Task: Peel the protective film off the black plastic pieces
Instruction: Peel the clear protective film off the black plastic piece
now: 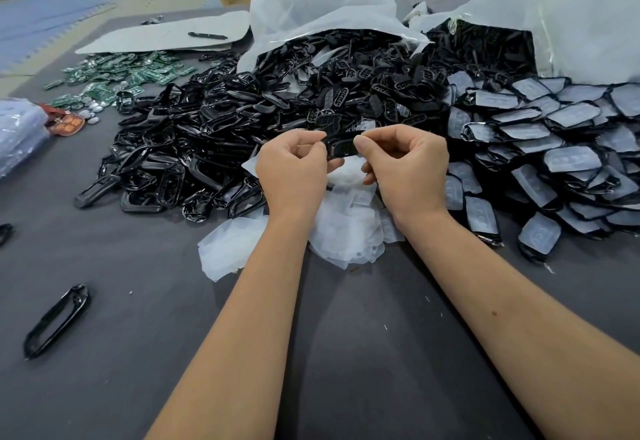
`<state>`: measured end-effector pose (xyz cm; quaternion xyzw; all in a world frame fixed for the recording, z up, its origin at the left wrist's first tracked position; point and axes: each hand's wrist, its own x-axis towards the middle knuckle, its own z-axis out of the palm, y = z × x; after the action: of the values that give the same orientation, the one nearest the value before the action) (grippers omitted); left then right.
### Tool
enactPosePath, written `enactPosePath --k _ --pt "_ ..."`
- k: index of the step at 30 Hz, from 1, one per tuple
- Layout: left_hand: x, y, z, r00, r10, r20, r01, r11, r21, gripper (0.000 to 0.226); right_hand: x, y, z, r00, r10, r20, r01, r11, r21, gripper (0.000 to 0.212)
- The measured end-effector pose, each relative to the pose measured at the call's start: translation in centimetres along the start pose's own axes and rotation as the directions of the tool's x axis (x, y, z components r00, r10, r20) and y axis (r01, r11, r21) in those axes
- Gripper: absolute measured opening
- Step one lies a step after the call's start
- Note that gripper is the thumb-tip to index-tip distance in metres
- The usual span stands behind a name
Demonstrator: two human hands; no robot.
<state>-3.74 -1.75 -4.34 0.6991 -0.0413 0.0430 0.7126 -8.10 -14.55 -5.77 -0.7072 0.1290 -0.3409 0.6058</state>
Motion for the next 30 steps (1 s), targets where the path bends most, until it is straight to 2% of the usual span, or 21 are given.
enactPosePath --k 11,18,21,24,27,30 --pt "0.1 -0.2 -0.2 0.998 -0.015 0.068 0.015 1.0 0.005 0.011 0.0 0.1 0.1 0.999 -0.013 -0.03 0.01 0.995 -0.099 0.013" --pt "0.9 -0.6 -0.4 0.992 0.033 0.12 -0.034 0.999 0.009 0.016 0.2 0.2 0.3 0.999 -0.027 -0.017 0.024 0.985 -0.171 0.015" --pt "1.1 -0.8 -0.6 0.989 0.041 0.141 -0.039 0.999 -0.013 0.019 0.3 0.4 0.3 1.0 -0.012 -0.007 0.011 0.988 -0.154 0.016" --pt "1.3 -0.6 -0.9 0.986 0.031 0.166 -0.018 0.996 -0.082 0.02 0.5 0.4 0.3 1.0 0.025 0.007 -0.024 0.998 -0.06 0.022" --pt "1.3 -0.5 -1.0 0.986 0.014 0.165 0.006 0.993 -0.122 0.019 0.6 0.1 0.3 0.993 0.087 0.085 -0.089 0.996 0.023 0.022" --pt "1.3 -0.5 -1.0 0.984 0.012 0.176 0.011 0.991 -0.131 0.018 0.4 0.0 0.3 0.984 0.08 0.162 -0.094 0.993 0.077 0.02"
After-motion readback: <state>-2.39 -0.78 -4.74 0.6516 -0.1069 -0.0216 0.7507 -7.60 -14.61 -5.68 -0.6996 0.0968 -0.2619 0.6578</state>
